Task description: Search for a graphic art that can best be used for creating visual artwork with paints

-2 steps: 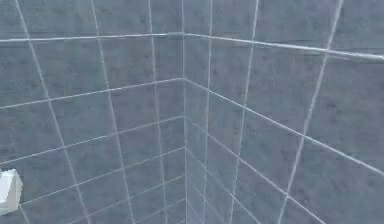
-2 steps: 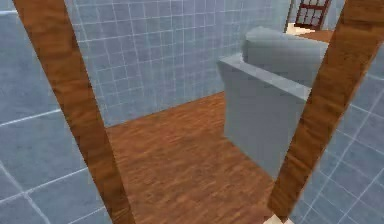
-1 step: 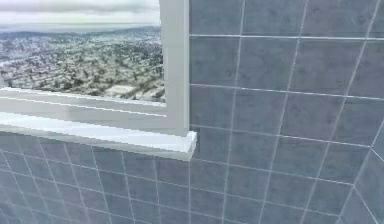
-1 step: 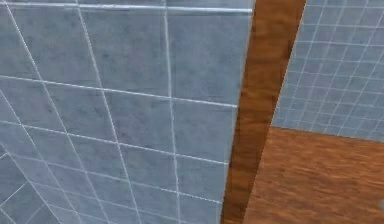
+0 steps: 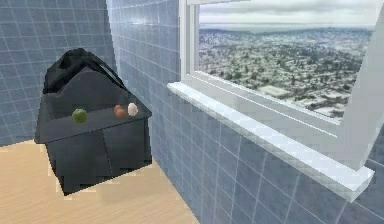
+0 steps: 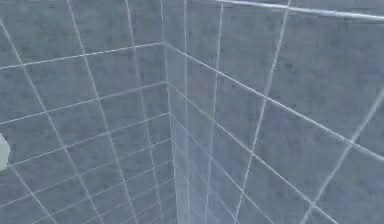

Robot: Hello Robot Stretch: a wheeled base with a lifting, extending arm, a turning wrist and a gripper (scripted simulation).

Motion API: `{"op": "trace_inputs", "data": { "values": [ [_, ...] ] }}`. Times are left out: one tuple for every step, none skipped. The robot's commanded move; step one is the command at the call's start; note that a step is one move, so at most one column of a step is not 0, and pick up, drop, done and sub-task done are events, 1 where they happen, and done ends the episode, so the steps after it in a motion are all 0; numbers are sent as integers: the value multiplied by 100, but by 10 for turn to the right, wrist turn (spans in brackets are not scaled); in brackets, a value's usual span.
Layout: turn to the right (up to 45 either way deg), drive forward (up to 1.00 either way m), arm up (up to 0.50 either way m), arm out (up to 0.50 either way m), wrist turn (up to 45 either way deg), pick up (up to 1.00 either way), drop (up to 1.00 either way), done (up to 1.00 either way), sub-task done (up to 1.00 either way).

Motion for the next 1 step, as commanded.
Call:
{"op": "trace_inputs", "data": {
  "values": [
    [450,0,0,0,0,0,0,0,0]
  ]
}}
